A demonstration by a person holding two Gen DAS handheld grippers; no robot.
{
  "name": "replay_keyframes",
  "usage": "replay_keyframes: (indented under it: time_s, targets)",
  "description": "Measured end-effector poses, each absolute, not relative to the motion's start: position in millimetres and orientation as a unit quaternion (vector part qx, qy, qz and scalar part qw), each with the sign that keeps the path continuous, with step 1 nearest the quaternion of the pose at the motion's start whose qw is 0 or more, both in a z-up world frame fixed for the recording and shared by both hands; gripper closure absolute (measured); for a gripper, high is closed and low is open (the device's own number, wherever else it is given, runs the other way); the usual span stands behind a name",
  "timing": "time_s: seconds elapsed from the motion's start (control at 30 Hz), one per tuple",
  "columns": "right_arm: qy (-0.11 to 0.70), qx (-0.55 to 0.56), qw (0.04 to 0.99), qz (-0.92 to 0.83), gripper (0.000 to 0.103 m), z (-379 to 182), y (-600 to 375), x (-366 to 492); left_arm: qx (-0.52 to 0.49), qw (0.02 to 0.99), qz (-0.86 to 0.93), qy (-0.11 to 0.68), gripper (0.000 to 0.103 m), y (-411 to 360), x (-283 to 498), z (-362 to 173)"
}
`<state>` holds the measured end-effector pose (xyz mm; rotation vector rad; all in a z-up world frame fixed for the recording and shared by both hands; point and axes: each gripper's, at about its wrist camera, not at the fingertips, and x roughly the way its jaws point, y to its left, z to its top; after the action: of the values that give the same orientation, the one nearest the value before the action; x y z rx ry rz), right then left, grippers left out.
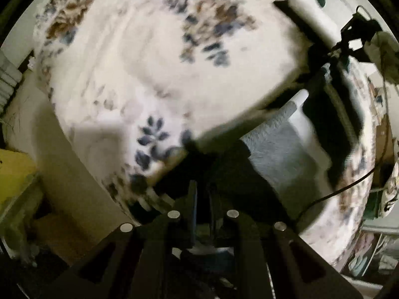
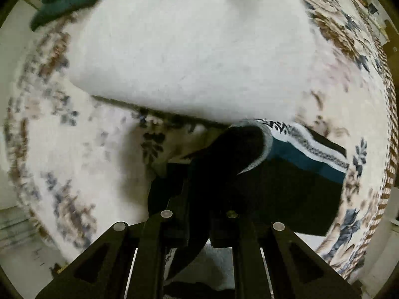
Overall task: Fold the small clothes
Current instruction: 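Grasp the folded sweater edge with both tools and fold it again toward the white towel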
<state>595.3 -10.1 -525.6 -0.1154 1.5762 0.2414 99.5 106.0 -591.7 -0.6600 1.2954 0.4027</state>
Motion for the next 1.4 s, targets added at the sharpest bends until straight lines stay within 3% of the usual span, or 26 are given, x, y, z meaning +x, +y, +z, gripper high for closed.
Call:
replay_keyframes:
  time_s: [0.1, 0.13, 0.17, 0.2, 0.27, 0.37, 0.63, 0.9, 1.1, 1.33, 1.37, 1.4]
  targets:
    - [0.729, -0.053, 0.675, 0.098, 0.085, -554.6, -1.3, 597.5, -0.349, 0.696, 0.15, 0.61, 0.092, 132.7, 94.1, -623.0]
    - [0.734, -0.047, 0.67, 0.099, 0.082, -559.1, -2.5, 596.6, -0.36, 0.692, 0.144, 0.609, 0.085, 138.1, 90.8, -624.6]
    - [0.738, -0.039, 0.665, 0.106, 0.07, -560.4, -5.0, 594.6, -0.366, 0.689, 0.144, 0.608, 0.075, 143.7, 86.0, -623.7]
    - [0.742, -0.023, 0.659, 0.121, 0.052, -559.2, -9.4, 590.6, -0.368, 0.688, 0.145, 0.608, 0.069, 148.6, 81.0, -621.4]
    - [0.746, 0.009, 0.65, 0.142, 0.033, -551.8, -22.9, 579.9, -0.376, 0.688, 0.141, 0.605, 0.049, 156.2, 71.0, -615.7]
    - [0.735, 0.054, 0.653, 0.173, 0.025, -532.7, -55.5, 553.3, -0.379, 0.694, 0.128, 0.599, 0.047, 160.0, 63.0, -606.5]
    - [0.713, 0.064, 0.666, 0.208, 0.024, -500.8, -158.6, 429.2, -0.316, 0.702, 0.107, 0.63, 0.047, 134.1, 92.3, -602.1]
    - [0.743, 0.168, 0.627, 0.159, 0.024, -550.0, -274.0, 321.8, -0.255, 0.754, 0.067, 0.601, 0.047, 102.1, 188.4, -535.3]
    - [0.713, 0.237, 0.647, 0.131, 0.024, -570.4, -299.2, 360.1, -0.226, 0.796, 0.001, 0.562, 0.047, 88.1, 343.8, -520.4]
    - [0.666, 0.284, 0.684, 0.094, 0.024, -577.4, -302.7, 465.0, -0.193, 0.779, -0.083, 0.591, 0.047, 61.8, 522.5, -575.5]
    - [0.659, 0.289, 0.69, 0.086, 0.024, -581.0, -301.8, 482.4, -0.176, 0.777, -0.085, 0.599, 0.052, 57.6, 541.3, -587.2]
    - [0.656, 0.294, 0.691, 0.082, 0.024, -584.1, -302.5, 493.3, -0.169, 0.777, -0.092, 0.6, 0.062, 55.7, 551.0, -594.5]
